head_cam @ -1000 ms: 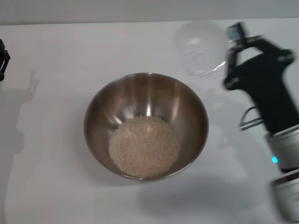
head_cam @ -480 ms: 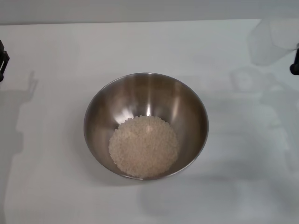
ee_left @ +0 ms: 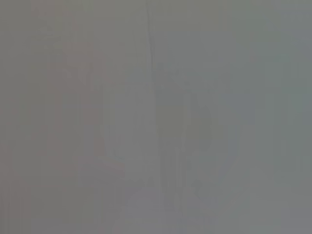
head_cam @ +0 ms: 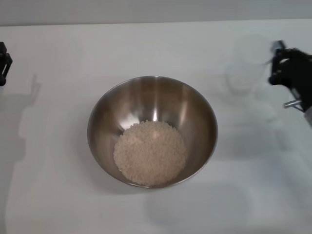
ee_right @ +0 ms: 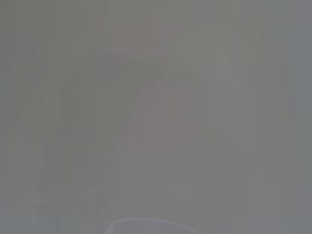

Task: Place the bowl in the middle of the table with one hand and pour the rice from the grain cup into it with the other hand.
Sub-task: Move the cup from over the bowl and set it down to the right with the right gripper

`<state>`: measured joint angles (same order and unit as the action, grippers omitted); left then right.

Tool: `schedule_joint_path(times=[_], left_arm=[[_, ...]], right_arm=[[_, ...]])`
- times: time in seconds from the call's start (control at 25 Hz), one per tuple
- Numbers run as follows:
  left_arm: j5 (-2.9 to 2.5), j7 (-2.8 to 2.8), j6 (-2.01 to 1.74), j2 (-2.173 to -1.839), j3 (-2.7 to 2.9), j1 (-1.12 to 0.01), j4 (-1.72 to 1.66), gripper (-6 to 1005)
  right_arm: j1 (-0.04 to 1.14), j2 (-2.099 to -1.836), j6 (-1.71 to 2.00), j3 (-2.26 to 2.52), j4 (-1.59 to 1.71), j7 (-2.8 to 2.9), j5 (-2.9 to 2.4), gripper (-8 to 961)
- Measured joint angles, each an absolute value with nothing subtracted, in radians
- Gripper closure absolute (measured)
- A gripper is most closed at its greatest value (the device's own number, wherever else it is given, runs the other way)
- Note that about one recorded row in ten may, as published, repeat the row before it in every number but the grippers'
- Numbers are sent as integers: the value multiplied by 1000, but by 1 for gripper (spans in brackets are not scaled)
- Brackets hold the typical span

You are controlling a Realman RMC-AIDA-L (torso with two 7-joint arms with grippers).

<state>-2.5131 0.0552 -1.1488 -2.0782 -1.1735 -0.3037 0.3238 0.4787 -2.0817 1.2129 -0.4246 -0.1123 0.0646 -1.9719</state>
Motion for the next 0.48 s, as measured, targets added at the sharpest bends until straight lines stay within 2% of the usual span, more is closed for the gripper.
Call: schedule_joint_path(times=[0.48], left_arm=[[-2512,55,-1150,-2079,-1157,-301,337,184]], right_arm=[[517,-2081,1098,-408,-132,63,-2115,937]])
